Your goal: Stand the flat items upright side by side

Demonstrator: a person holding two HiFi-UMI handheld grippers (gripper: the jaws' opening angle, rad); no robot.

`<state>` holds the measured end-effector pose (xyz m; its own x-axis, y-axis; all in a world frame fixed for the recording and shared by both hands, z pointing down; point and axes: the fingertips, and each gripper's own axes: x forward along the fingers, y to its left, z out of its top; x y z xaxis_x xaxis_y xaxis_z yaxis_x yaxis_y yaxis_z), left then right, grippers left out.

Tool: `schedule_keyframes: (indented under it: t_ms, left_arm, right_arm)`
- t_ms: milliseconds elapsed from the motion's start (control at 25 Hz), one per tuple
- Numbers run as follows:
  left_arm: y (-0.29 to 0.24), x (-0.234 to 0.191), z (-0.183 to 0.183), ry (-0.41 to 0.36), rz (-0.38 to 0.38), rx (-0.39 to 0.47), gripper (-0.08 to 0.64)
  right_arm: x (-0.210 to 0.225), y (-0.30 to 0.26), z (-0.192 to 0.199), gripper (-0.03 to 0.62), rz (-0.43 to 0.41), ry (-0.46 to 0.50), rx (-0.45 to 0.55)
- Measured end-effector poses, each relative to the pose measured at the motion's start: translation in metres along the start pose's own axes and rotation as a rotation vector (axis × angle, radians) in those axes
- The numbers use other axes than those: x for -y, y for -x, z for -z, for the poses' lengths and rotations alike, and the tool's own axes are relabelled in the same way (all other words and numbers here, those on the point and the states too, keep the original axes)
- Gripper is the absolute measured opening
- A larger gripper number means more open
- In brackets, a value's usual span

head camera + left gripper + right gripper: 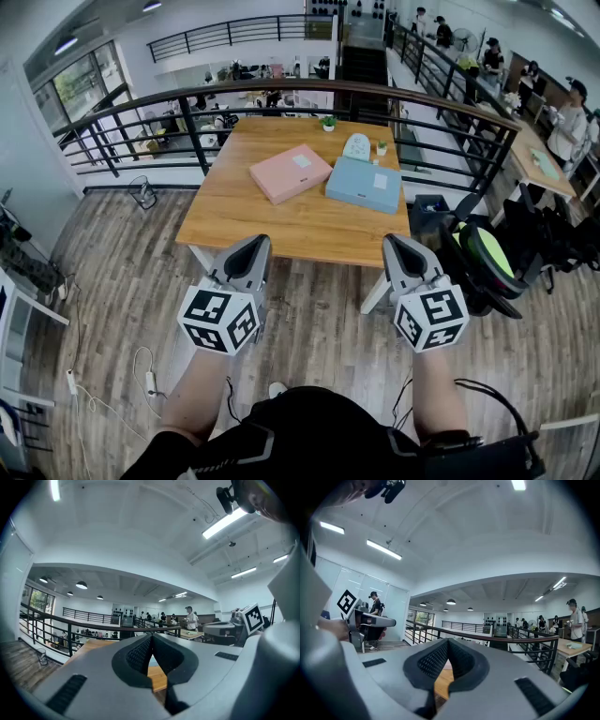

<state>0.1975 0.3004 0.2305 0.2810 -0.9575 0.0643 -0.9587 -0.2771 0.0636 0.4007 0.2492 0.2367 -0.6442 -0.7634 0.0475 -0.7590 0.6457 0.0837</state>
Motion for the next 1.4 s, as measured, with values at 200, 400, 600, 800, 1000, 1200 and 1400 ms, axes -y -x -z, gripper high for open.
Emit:
schedule_keyframes:
  t_ms: [200,400,600,800,1000,1200,1400]
  left_arm:
    - [0.005,0.000,0.002,0.000,0.000,-0.007,0.028]
    - [0.012,-0.003,0.002,0.019,-0.011,0.013,0.029]
    - [0.014,-0.002,0.001,-0.018,-0.010,0.005,0.028]
    - [0.014,-0.006,0.004,-0.044,-0.034,0.003,0.029]
    - [0.011,-0.004,0.000,-0.060,-0.043,0.012,0.029]
    - [0.014,-0.011,-0.002,-0.065,-0.075,0.024,0.031]
    - [0.019,-0.028,-0.001,-0.050,-0.123,0.030,0.031]
  right_arm:
    - [-0.006,0.001,0.000,0.014,-0.009,0.005,-0.002]
    - [-0.009,0.001,-0.003,0.014,-0.008,0.007,-0.001]
    - [-0.012,-0.004,0.005,0.015,0.006,0.029,-0.045]
    - [-0.015,-0.005,0.000,0.015,-0.001,0.028,-0.019]
    - [-0.017,-0.006,0.000,0.015,-0.012,0.042,-0.023]
    - [-0.017,-0.007,0.000,0.017,-0.007,0.032,-0.011]
    - [-0.017,-0.008,-0.002,0.017,0.015,0.023,0.010]
